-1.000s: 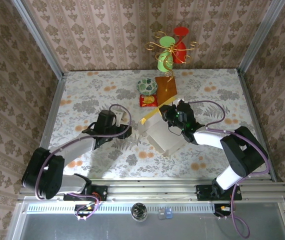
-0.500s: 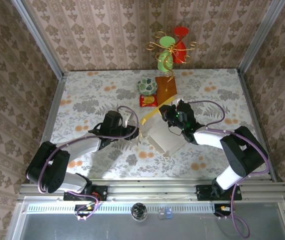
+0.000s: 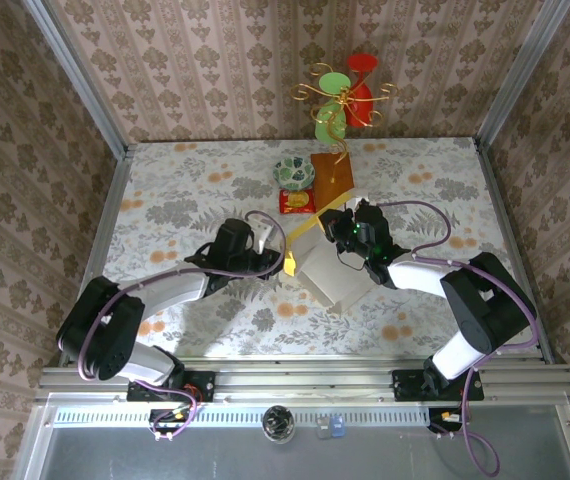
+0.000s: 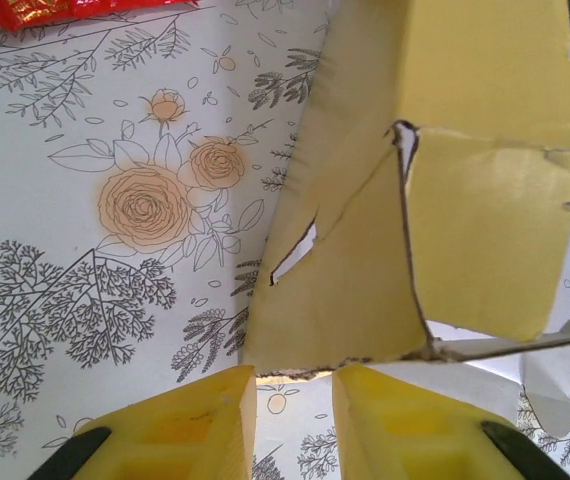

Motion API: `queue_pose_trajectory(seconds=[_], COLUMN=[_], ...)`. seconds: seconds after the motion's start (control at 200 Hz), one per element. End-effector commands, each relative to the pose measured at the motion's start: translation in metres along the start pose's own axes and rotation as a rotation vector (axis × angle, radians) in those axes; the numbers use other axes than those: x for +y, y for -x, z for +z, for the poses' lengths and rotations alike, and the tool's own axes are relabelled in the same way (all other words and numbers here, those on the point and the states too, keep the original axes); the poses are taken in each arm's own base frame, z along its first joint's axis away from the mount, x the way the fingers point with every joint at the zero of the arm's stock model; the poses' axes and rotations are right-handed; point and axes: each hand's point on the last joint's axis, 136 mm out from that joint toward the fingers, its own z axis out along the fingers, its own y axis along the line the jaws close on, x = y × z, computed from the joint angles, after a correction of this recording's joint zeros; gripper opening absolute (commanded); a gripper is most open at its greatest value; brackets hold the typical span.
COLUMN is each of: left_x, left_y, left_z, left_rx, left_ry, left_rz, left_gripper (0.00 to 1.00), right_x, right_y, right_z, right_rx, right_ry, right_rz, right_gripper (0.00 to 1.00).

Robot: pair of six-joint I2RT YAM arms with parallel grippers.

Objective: Fold the paper box

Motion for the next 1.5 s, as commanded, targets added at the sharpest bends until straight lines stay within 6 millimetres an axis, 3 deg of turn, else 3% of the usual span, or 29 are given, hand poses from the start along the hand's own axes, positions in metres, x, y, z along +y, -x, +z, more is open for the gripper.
queue_pose_trajectory(seconds=[0.0, 0.47, 0.805, 1.025, 1.275, 1.385, 1.495], left_x=[-0.006, -0.014, -0.035, -0.035, -0.039, -0.038, -0.033], left_y=[0.018, 0.018, 0.026, 0.029, 0.033, 0.032, 0.029], left_z=[0.003, 0.007, 0.006, 0.007, 0.011, 0.009, 0.006], left_rx=[-0.036, -0.044, -0.042, -0.050, -0.044, -0.027, -0.017], left_ry=[-0.004, 0.000, -0.009, 0.000, -0.012, 0.017, 0.033], left_rz=[0.045, 0.071, 0.184, 0.201, 0.218, 0.246, 0.245], left_gripper=[0.26, 0.36, 0.29, 0.26, 0.31, 0.41, 0.44], right_x=[-0.006, -0.004, 0.003, 0.010, 0.016, 0.017, 0.018], right_y=[-0.006, -0.005, -0.003, -0.001, -0.003, -0.002, -0.001], right_z=[0.004, 0.008, 0.006, 0.009, 0.009, 0.008, 0.007], right_rx=[0.021, 0.008, -0.006, -0.013, -0.003, -0.004, -0.009], right_ry=[-0.015, 0.013, 0.023, 0.033, 0.039, 0.038, 0.032], right_rz=[-0.013, 0.004, 0.023, 0.034, 0.031, 0.040, 0.031], right_gripper=[0.00, 0.00, 0.00, 0.00, 0.00, 0.00, 0.00])
